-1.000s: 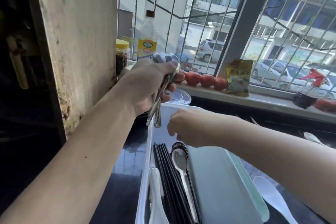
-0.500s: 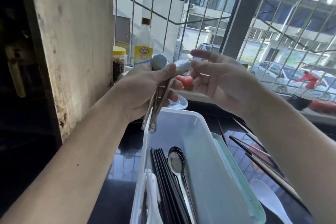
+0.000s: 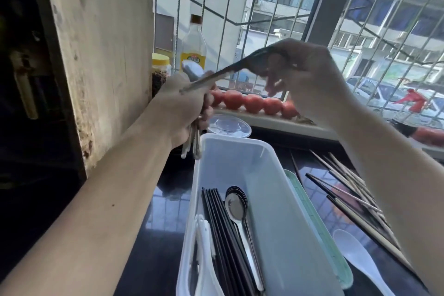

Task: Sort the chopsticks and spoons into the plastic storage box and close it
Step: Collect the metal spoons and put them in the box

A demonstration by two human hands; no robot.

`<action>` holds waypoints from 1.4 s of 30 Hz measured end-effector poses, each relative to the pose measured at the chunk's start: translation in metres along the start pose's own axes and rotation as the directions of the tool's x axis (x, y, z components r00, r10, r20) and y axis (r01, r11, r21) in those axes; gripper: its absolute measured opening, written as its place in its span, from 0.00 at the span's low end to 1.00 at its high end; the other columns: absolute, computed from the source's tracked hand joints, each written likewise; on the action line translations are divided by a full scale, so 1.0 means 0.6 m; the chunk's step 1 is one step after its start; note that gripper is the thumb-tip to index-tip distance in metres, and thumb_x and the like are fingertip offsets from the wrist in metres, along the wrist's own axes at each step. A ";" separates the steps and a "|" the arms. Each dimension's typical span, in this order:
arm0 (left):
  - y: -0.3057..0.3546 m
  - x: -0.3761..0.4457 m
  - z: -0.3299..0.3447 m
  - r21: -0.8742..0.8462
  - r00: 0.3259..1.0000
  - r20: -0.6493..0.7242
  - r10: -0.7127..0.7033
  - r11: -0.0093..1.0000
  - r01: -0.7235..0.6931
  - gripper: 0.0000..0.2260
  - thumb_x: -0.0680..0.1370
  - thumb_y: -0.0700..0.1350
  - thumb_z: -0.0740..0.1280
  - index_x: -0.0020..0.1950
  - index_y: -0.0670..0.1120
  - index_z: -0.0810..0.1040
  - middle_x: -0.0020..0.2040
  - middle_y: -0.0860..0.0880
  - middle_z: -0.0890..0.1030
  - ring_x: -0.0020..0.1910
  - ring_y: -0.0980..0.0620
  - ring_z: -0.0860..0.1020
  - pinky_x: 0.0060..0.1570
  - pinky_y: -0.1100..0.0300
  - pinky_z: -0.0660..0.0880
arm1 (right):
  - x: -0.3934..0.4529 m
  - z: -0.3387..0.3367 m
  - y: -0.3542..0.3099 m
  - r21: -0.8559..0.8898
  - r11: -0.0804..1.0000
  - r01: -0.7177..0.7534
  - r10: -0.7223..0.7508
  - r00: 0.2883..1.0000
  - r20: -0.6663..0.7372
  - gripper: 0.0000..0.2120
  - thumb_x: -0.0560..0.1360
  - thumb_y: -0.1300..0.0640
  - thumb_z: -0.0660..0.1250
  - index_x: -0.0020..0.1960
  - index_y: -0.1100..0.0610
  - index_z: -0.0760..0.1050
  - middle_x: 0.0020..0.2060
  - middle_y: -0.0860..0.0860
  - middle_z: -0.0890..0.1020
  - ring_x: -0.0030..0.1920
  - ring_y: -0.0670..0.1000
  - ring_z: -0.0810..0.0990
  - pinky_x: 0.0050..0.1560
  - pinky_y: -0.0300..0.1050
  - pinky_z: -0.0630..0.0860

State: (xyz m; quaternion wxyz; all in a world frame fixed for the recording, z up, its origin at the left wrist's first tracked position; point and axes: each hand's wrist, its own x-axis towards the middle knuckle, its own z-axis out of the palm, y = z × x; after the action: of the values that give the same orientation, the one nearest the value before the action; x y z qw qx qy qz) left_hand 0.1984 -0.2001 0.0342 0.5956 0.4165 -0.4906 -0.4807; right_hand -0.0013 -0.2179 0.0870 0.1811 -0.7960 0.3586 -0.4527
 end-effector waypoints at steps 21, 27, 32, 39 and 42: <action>0.005 -0.004 -0.002 -0.045 0.994 0.105 -0.008 0.999 0.012 0.09 0.85 0.45 0.63 0.49 0.42 0.76 0.37 0.46 0.83 0.27 0.52 0.75 0.26 0.60 0.69 | -0.059 0.137 0.071 -0.688 0.576 0.441 0.382 0.600 0.703 0.16 0.78 0.55 0.70 0.65 0.48 0.77 0.55 0.48 0.79 0.53 0.54 0.78 0.54 0.51 0.78; -0.004 0.004 0.002 -0.063 0.992 0.116 0.043 0.997 -0.036 0.05 0.84 0.43 0.65 0.50 0.43 0.73 0.35 0.48 0.80 0.23 0.55 0.69 0.22 0.64 0.63 | -0.017 0.043 0.013 -0.522 0.846 -0.110 0.256 0.942 0.216 0.07 0.81 0.54 0.66 0.51 0.54 0.82 0.37 0.48 0.82 0.35 0.46 0.81 0.37 0.40 0.78; -0.003 0.001 0.002 -0.166 0.941 0.337 0.033 0.986 0.025 0.06 0.82 0.45 0.66 0.53 0.43 0.79 0.39 0.46 0.80 0.26 0.55 0.71 0.22 0.64 0.65 | -0.016 0.035 -0.004 0.243 0.868 -0.432 0.343 0.878 0.335 0.15 0.82 0.50 0.64 0.63 0.57 0.78 0.50 0.56 0.84 0.45 0.54 0.83 0.49 0.52 0.80; 0.009 -0.021 0.010 -0.112 0.880 0.474 -0.044 0.988 0.110 0.08 0.80 0.48 0.66 0.52 0.44 0.79 0.44 0.43 0.84 0.33 0.48 0.82 0.27 0.60 0.75 | -0.014 0.030 0.001 0.674 0.571 -0.469 0.371 0.880 0.297 0.12 0.77 0.63 0.68 0.60 0.61 0.76 0.42 0.57 0.82 0.37 0.52 0.79 0.45 0.46 0.78; 0.007 -0.014 0.018 -0.082 0.983 0.171 -0.058 0.994 0.073 0.10 0.84 0.48 0.64 0.57 0.40 0.76 0.46 0.42 0.85 0.40 0.47 0.86 0.33 0.50 0.82 | -0.012 0.006 -0.002 0.737 0.593 -0.323 0.396 0.915 0.082 0.10 0.78 0.66 0.68 0.59 0.62 0.77 0.42 0.58 0.83 0.34 0.51 0.81 0.35 0.41 0.79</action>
State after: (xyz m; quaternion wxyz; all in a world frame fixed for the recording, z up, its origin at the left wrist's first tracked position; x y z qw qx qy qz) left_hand 0.1879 -0.1915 0.0387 0.5534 0.3637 -0.5036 -0.5548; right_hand -0.0002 -0.2122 0.0816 0.5576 -0.5438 0.3058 -0.5475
